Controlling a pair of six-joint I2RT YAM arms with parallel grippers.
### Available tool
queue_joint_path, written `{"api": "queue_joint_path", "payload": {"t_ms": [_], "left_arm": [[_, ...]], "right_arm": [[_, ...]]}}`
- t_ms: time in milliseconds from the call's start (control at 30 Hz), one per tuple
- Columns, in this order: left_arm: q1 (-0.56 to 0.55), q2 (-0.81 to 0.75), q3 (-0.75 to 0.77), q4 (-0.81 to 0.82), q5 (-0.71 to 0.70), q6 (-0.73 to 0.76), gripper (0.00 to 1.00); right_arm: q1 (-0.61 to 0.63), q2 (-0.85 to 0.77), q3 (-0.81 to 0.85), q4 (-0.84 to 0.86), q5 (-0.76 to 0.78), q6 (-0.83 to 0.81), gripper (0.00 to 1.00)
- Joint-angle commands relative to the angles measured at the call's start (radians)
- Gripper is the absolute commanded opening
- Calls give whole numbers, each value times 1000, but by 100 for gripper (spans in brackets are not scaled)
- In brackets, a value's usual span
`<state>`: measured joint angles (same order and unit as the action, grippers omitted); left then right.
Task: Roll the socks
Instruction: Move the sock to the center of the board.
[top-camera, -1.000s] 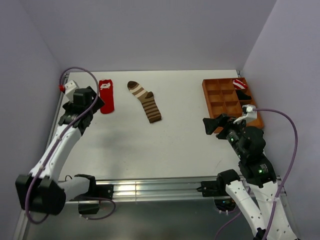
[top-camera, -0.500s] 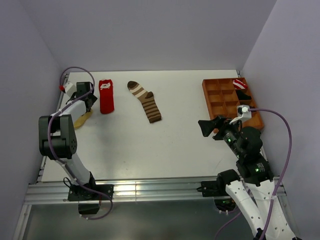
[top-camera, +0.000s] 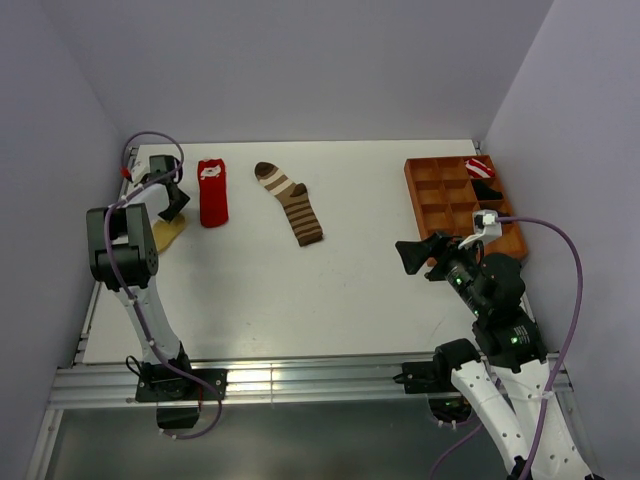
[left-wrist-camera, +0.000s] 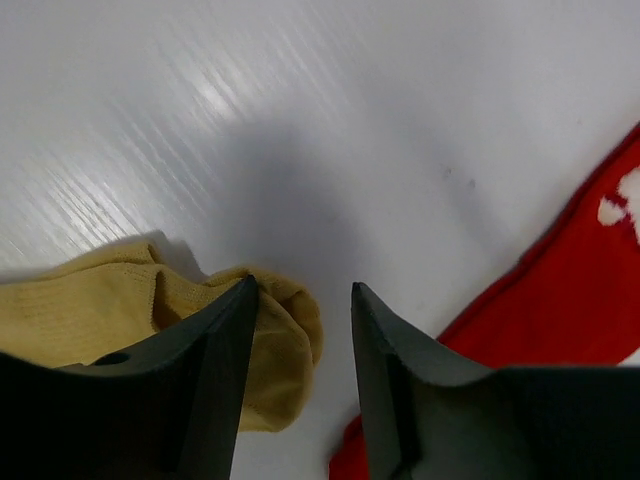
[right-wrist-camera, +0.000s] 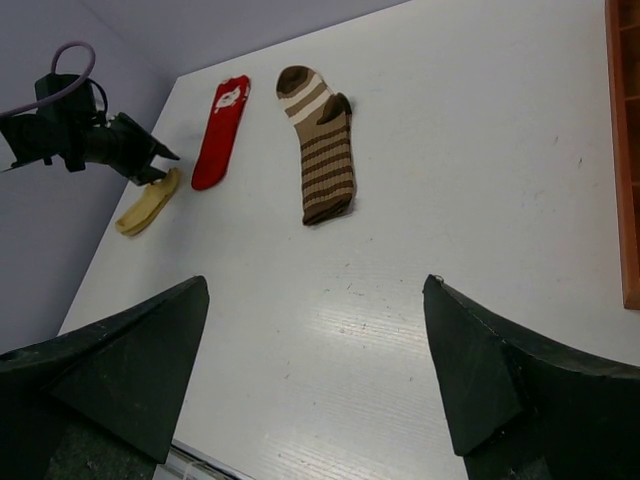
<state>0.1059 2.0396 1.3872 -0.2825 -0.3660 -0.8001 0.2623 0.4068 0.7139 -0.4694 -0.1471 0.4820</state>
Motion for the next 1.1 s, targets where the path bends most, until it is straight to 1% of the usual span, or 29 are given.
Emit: {"api": "queue_joint_path", "payload": {"t_ms": [0,33,100,267,300,367,400,433,467,500,533,600,633,700,733,767,800,833,867,900,933,967,1000,1033,1067], "left_arm": [[-6,13,6,-139,117,-36,48],[-9,-7,-13,-144,146,-42,46],[-15,-38,-80,-152,156,-57,46],[-98,-199,-236,-146,139,-85,46],[-150,-258,-301,-147,133,-97,46],[-196,-326,-373,-129,124,-126,46],[-221,-360,-439,-113,112,-142,46],[-280,-419,-471,-104,108,-154,46],[-313,-447,-525,-95,110,-183,47],[-345,-473,-548,-63,116,-197,47],[-417,-514,-568,-47,119,-208,48],[-497,-542,-596,-23,124,-249,48],[-573,-542,-600,24,133,-257,48],[-644,-513,-593,63,139,-289,48],[-710,-495,-580,101,144,-292,48],[-744,-472,-561,106,141,-294,48],[-773,-419,-503,108,131,-286,48],[-834,-391,-467,88,109,-277,49],[-863,-368,-389,66,89,-258,49],[-918,-330,-351,46,69,-249,50],[-940,-317,-315,28,49,-240,52],[-963,-309,-259,-13,-8,-217,53],[-983,-308,-235,-29,-39,-202,55],[-1023,-311,-215,-47,-75,-183,60],[-1041,-312,-183,-64,-137,-145,62]], "right_arm": [[9,-16,24,11,12,-6,94],[9,-19,22,11,14,-8,94],[8,-25,22,11,17,-6,94],[9,-40,18,11,17,-3,94],[9,-45,18,11,15,-3,94],[9,-51,16,9,14,-2,93],[9,-54,13,8,11,0,93],[9,-62,10,9,9,1,93],[9,-66,9,9,6,3,93],[9,-71,6,11,4,4,93],[9,-78,-5,14,1,4,93],[9,-83,-16,18,-3,7,93],[9,-85,-21,18,-3,10,93],[8,-85,-24,17,-6,12,93],[9,-83,-25,18,-6,13,93],[9,-83,-24,17,-5,12,93],[9,-82,-24,14,-6,12,93],[9,-80,-19,11,-8,13,93],[9,-80,-18,5,-9,12,93],[9,-80,-13,2,-12,12,93],[9,-80,-10,-3,-14,13,92],[9,-82,-8,-8,-16,12,92],[9,-85,-4,-17,-17,10,92],[8,-89,-4,-20,-20,7,92],[9,-92,-2,-24,-20,4,92]]}}
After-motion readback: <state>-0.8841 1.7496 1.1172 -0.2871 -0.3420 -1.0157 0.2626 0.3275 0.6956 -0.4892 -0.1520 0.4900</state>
